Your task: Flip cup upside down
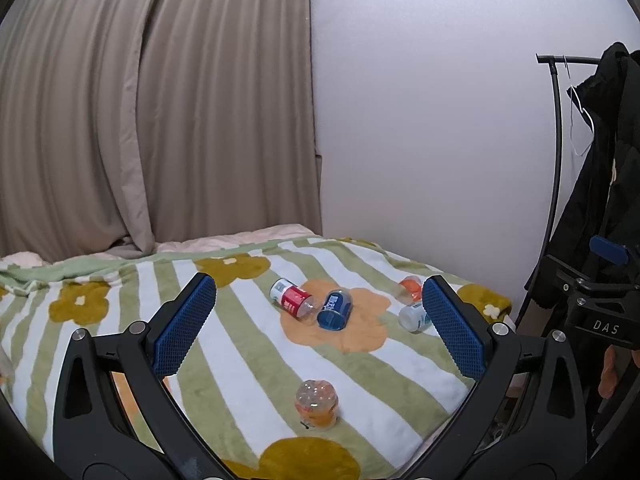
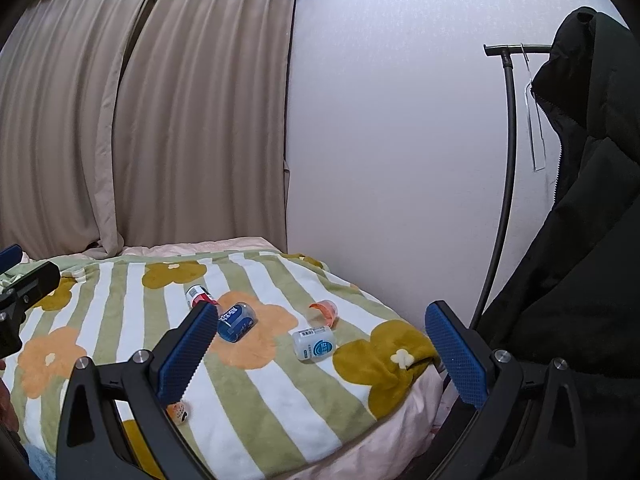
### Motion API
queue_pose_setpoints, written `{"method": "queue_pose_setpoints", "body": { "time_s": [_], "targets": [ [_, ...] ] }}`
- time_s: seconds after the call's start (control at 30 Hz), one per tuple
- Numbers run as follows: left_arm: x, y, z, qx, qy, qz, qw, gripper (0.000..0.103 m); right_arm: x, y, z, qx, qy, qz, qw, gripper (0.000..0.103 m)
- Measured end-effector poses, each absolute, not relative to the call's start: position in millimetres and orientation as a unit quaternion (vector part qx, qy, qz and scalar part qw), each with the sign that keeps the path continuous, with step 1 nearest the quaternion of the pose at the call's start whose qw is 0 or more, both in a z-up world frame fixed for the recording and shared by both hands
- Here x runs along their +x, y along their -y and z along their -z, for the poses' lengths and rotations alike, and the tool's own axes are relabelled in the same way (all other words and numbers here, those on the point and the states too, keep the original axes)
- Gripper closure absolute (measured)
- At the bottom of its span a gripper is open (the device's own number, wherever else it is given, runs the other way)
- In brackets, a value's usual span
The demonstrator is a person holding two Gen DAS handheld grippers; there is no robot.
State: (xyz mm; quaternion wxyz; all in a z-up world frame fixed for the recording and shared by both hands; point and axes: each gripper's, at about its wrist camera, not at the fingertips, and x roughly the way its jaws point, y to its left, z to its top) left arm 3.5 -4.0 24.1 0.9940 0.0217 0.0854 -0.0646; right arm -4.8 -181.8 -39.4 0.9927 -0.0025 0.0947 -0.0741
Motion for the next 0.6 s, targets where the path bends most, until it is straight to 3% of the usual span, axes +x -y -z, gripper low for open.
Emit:
{"method": "queue_pose_setpoints", "body": {
  "time_s": [0.6],
  "targets": [
    [6.4, 6.4, -28.6, 0.016, -0.084, 0.071, 0.994, 0.000, -3.6, 188.4, 41.1, 0.009, -0.100, 0.081, 0.992, 0.000]
  ]
}}
